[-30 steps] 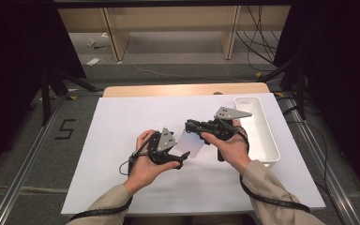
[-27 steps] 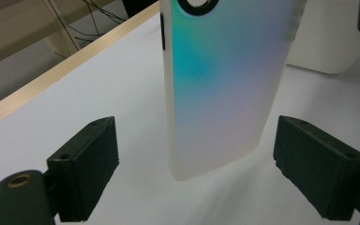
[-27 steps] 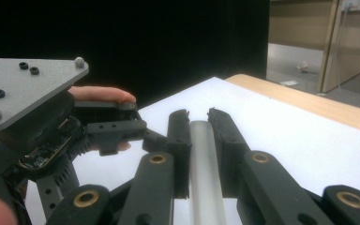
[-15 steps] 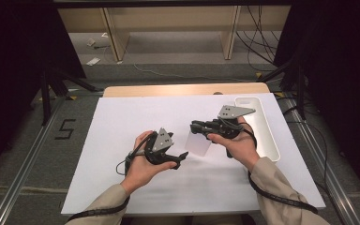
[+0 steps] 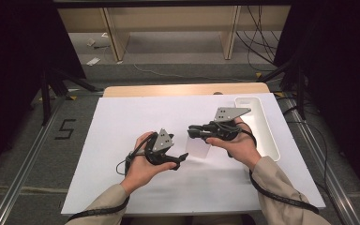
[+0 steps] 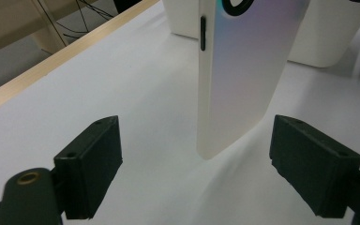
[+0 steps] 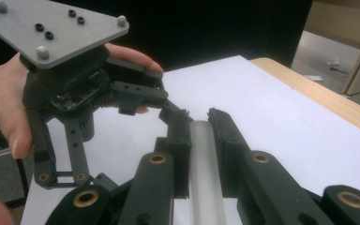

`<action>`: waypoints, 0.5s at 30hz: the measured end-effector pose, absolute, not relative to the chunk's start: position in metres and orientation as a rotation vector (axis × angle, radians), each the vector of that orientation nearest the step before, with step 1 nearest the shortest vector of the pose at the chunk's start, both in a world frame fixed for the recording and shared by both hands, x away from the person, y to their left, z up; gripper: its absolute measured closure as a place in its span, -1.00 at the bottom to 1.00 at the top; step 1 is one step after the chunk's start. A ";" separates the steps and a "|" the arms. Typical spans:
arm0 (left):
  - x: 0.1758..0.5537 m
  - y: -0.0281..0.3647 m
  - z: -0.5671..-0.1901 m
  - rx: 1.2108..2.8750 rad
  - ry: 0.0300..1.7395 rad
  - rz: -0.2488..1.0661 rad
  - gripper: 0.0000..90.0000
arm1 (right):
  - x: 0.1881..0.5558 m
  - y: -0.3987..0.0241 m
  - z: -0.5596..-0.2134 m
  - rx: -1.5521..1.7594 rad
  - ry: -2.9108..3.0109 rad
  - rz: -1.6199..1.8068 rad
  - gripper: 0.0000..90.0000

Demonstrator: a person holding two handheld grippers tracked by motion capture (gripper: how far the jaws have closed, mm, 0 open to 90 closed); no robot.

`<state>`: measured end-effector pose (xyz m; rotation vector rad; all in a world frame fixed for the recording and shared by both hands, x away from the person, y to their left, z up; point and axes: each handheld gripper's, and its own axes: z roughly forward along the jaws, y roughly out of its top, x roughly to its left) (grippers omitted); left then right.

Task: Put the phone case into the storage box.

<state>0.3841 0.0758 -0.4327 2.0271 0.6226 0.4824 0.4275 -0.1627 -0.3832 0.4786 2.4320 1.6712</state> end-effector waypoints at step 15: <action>0.385 0.075 -0.434 2.033 0.612 0.473 -0.60 | 0.427 -0.161 -0.383 0.438 2.469 1.665 0.78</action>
